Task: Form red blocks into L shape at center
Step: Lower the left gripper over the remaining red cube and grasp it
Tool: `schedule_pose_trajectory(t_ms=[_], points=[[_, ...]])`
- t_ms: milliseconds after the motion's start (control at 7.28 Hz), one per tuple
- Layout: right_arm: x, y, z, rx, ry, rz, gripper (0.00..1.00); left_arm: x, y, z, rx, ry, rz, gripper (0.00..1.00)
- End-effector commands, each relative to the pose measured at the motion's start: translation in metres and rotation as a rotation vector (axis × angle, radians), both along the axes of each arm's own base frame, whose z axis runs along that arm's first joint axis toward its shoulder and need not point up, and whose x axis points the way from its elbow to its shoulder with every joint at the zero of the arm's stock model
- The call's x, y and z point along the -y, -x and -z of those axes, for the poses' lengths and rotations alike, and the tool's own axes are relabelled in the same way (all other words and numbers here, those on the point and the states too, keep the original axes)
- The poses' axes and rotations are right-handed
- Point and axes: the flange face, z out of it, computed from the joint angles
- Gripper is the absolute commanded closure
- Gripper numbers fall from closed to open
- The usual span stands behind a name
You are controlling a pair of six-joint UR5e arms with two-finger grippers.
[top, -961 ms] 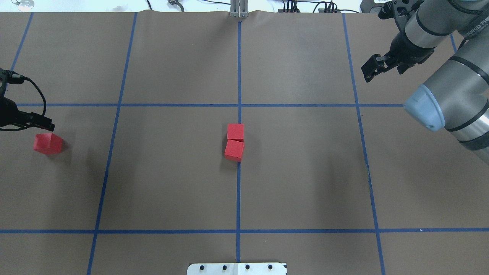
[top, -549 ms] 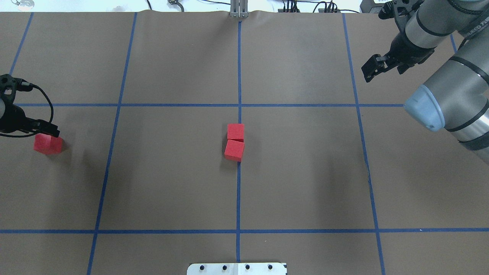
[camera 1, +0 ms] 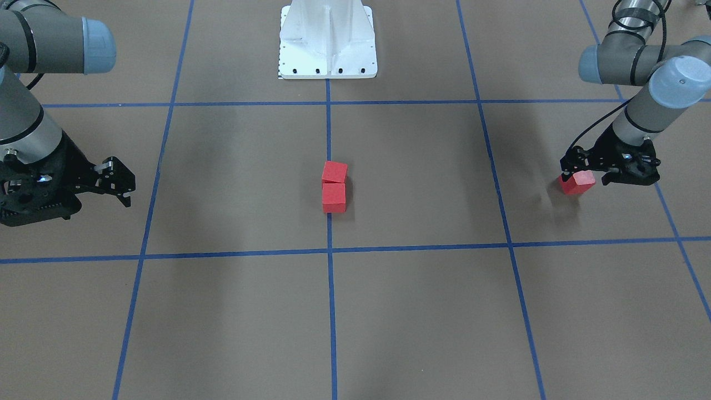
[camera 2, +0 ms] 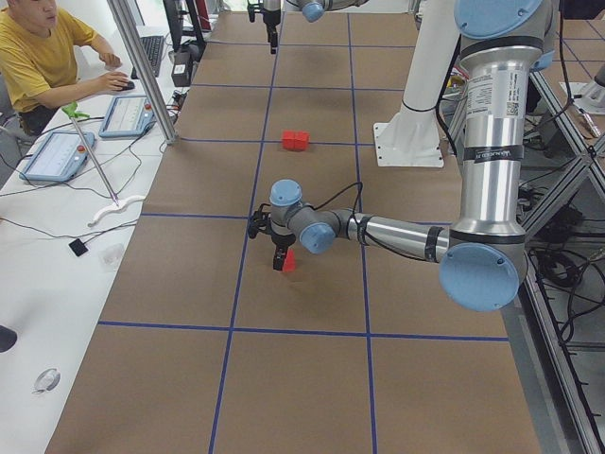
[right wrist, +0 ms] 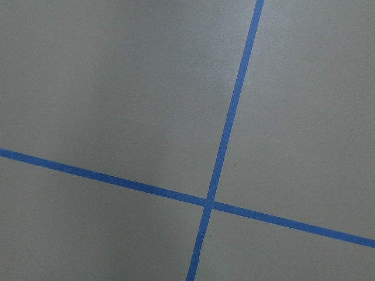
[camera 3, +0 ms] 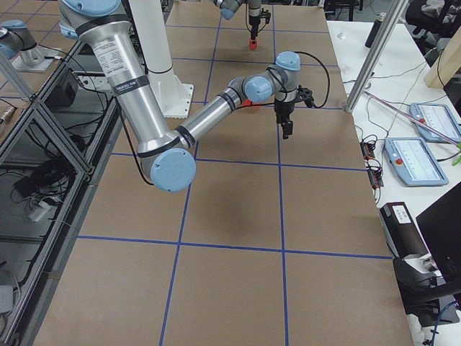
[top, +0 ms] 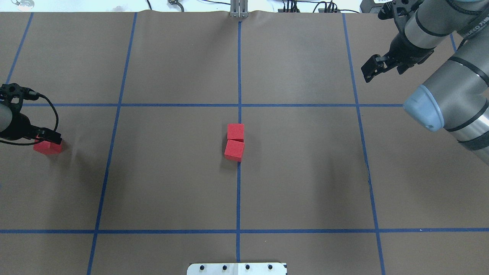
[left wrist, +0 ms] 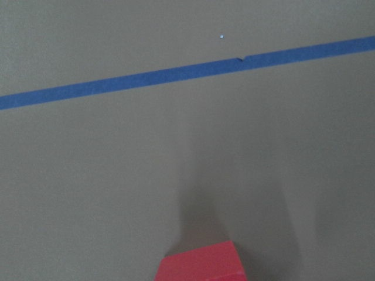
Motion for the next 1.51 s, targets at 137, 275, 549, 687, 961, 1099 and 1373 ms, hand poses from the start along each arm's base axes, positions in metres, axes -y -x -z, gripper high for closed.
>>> schedule_pose_trajectory(t_ms=[137,275,549,687,961,1099,1373], points=[[0.0,0.0,0.001,0.0,-0.002,-0.002,0.0,-0.003,-0.006,-0.005,0.025,-0.014,-0.012,0.6],[0.0,0.0,0.001,0.0,-0.002,-0.002,0.0,-0.005,-0.006,-0.005,0.024,-0.017,-0.016,0.84],[0.0,0.0,0.0,-0.002,-0.001,-0.003,0.0,0.001,-0.005,0.03,-0.017,-0.084,-0.028,1.0],[0.0,0.0,0.0,-0.001,0.0,-0.004,0.0,0.01,-0.001,0.063,-0.028,-0.247,-0.112,1.0],[0.0,0.0,0.0,-0.003,-0.002,-0.004,0.0,0.066,-0.011,0.175,-0.076,-0.61,-0.224,1.0],[0.001,0.0,-0.001,-0.004,0.001,-0.005,0.0,0.079,-0.02,0.22,-0.117,-0.68,-0.216,1.0],[0.001,0.0,0.0,-0.004,-0.001,-0.005,0.0,0.086,-0.016,0.246,-0.054,-0.746,-0.123,1.0]])
